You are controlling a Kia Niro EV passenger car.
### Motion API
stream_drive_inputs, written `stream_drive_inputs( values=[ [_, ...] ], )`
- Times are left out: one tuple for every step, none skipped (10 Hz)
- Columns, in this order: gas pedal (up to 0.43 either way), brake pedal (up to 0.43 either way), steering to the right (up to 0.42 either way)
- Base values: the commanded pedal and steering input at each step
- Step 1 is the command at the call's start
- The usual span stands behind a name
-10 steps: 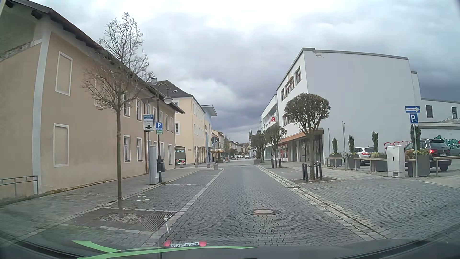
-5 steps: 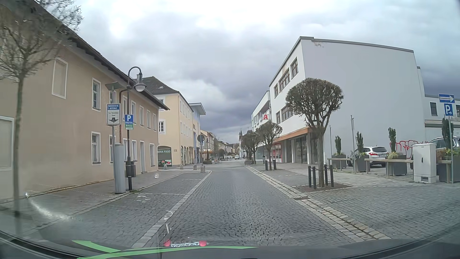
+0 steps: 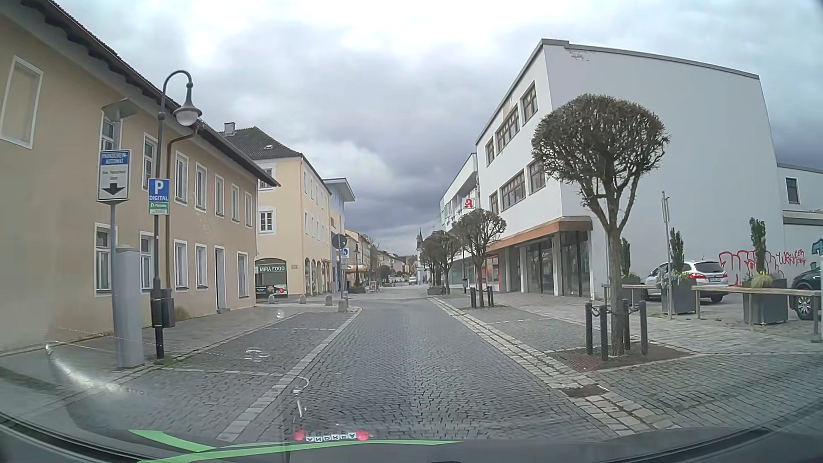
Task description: Follow the waypoints while adhering to traffic rules and regulations
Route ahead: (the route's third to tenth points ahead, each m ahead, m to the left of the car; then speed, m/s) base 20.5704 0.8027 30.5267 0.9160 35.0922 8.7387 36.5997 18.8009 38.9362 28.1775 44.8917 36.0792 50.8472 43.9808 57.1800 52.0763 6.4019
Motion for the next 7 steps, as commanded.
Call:
stream_drive_inputs(
  values=[
    [0.110,0.000,0.015],
    [0.110,0.000,0.005],
    [0.110,0.000,0.003],
    [0.098,0.000,0.003],
    [0.098,0.000,0.002],
    [0.087,0.000,0.001],
    [0.079,0.000,0.001]
  ],
)
